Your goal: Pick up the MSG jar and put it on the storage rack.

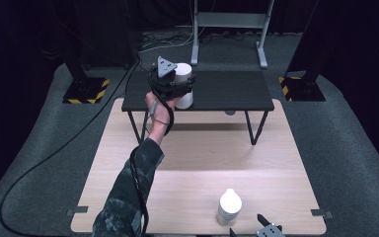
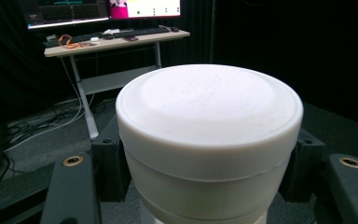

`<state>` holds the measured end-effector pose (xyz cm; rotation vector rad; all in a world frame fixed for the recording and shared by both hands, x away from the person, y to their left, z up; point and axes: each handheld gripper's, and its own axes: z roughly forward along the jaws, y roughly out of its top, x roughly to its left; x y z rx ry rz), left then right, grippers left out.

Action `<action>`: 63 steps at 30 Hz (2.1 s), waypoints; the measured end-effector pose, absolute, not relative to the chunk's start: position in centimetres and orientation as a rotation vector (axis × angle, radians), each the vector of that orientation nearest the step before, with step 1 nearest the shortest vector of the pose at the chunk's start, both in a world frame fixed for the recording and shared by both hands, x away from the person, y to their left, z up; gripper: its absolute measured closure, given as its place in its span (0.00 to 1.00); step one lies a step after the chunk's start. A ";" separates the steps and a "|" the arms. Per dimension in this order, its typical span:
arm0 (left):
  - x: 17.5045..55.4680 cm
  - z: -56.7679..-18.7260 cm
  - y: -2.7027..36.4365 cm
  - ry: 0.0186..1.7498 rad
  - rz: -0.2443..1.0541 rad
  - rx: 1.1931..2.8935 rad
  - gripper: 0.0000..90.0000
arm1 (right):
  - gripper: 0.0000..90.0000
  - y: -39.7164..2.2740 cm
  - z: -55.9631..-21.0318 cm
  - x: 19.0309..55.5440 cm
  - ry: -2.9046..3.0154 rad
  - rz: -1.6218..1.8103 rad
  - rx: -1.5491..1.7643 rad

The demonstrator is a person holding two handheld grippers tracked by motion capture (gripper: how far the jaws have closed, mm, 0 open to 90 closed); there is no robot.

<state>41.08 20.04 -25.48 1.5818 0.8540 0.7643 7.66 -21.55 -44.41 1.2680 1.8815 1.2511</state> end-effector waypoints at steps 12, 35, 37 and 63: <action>41.2 -25.4 20.2 0.856 0.754 1.586 0.38 | 0.00 -21.4 -44.4 7.7 1.887 1.255 1.259; 40.6 -22.7 20.5 0.924 0.706 1.779 0.00 | 0.00 -21.2 -44.4 7.8 1.903 1.255 1.252; 40.4 -22.3 20.8 0.908 0.693 1.823 0.00 | 0.00 -21.2 -44.4 7.8 1.902 1.251 1.253; 32.0 -35.1 26.9 0.969 0.597 2.172 0.00 | 0.00 -20.7 -44.6 8.0 1.911 1.246 1.245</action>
